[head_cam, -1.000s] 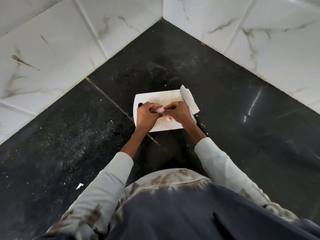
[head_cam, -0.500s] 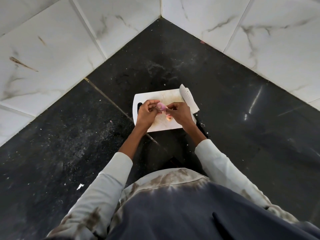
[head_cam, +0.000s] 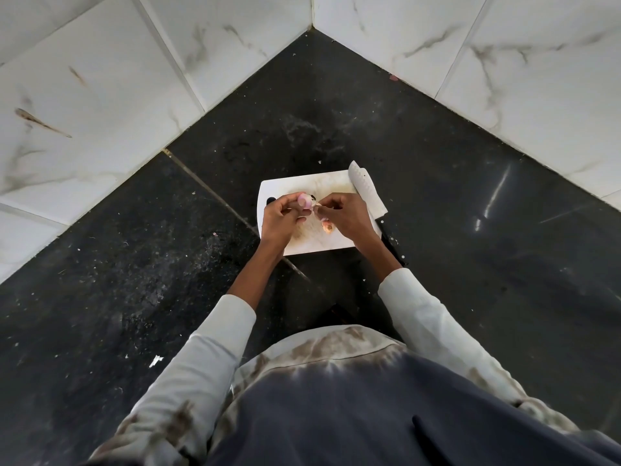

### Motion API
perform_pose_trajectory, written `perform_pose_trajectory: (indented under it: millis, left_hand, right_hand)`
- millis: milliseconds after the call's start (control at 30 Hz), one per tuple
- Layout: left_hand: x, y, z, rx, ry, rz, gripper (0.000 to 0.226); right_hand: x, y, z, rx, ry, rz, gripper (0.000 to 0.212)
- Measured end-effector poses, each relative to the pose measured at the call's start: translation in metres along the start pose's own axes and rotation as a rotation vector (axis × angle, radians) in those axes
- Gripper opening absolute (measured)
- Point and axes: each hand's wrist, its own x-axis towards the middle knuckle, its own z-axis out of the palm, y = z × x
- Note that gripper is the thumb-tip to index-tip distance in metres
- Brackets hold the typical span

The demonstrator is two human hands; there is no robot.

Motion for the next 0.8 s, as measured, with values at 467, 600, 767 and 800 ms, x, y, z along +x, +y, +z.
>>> perform_pose_trajectory:
  millis: [467,600,767,800]
  left_hand:
    - [0.004,-0.005,-0.009,-0.095,0.004,-0.093,0.032]
    - [0.004,-0.006,-0.010,-0.075,-0.005,-0.082,0.031]
    - [0.002,-0.006,-0.006,-0.077,-0.046,-0.074,0.026]
    - [0.002,-0.006,-0.005,-0.081,-0.053,-0.070,0.023]
  right_hand:
    - [0.002,0.006,-0.007,0.001,0.068,0.094,0.011]
    - [0.004,0.007,-0.010,-0.089,0.131,0.057,0.006]
    - [0.003,0.008,-0.014,-0.255,0.150,0.023,0.015]
    - [0.002,0.008,-0.014,-0.277,0.135,0.011,0.019]
